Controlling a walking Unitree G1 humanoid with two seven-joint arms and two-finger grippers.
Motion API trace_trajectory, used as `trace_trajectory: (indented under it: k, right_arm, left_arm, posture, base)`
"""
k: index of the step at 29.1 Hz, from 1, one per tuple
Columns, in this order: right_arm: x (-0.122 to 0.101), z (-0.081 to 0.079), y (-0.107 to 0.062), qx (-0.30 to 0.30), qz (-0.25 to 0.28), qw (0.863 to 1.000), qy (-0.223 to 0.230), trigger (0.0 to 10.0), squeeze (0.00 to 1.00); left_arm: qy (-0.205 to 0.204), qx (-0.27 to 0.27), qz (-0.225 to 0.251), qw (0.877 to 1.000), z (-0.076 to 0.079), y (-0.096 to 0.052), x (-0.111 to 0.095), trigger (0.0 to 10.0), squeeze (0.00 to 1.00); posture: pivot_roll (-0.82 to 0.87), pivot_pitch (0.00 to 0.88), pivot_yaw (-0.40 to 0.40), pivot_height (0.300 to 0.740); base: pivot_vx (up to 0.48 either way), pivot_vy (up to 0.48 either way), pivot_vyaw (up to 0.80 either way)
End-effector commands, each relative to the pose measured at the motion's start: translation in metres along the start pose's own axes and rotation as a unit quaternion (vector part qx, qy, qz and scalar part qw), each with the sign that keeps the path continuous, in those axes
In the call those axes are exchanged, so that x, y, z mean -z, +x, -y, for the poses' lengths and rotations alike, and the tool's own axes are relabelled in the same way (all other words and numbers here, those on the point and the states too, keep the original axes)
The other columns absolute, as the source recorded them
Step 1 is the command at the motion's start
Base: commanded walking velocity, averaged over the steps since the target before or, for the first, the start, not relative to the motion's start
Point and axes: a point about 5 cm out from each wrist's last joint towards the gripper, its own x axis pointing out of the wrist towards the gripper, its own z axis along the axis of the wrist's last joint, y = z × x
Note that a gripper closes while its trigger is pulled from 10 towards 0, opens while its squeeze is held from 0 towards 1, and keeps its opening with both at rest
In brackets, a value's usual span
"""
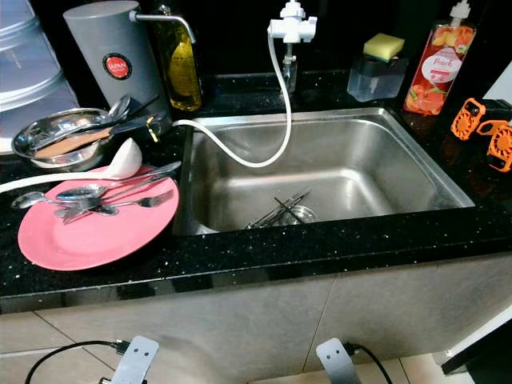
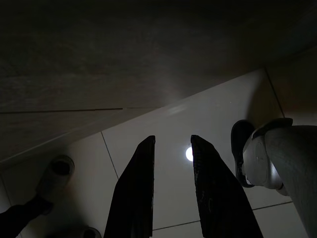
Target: Kitchen organization
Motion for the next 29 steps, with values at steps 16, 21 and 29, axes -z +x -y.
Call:
trace_trajectory:
  k: [16, 21, 29]
  right_arm:
    - [-0.0009, 0.0012, 0.0003, 0.000, -0.005, 1.000, -0.014, 10.0, 0.00]
    - [-0.0009, 0.0019, 0.0002, 0.001, -0.006, 1.000, -0.015, 10.0, 0.00]
    - [-0.0003, 0.0034, 0.0000, 0.004, -0.008, 1.000, -0.017, 10.0, 0.00]
  left_arm:
    - [-0.004, -0.001, -0.014, 1.000, 0.0018, -0.0023, 0.0084, 10.0, 0.00]
    - [-0.003, -0.001, -0.017, 1.000, 0.0016, -0.0025, 0.0096, 10.0, 0.00]
    - [-0.001, 0.002, -0.020, 1.000, 0.0050, -0.0021, 0.0094, 10.0, 0.00]
  posture:
    - [0.17, 0.000, -0.015, 0.740]
    - [0.16, 0.000, -0.013, 0.740]
    - [0.16, 0.000, -0.015, 0.740]
  base:
    - [0.000, 0.000, 0.00]
    - [0.000, 0.000, 0.00]
    - [0.000, 0.000, 0.00]
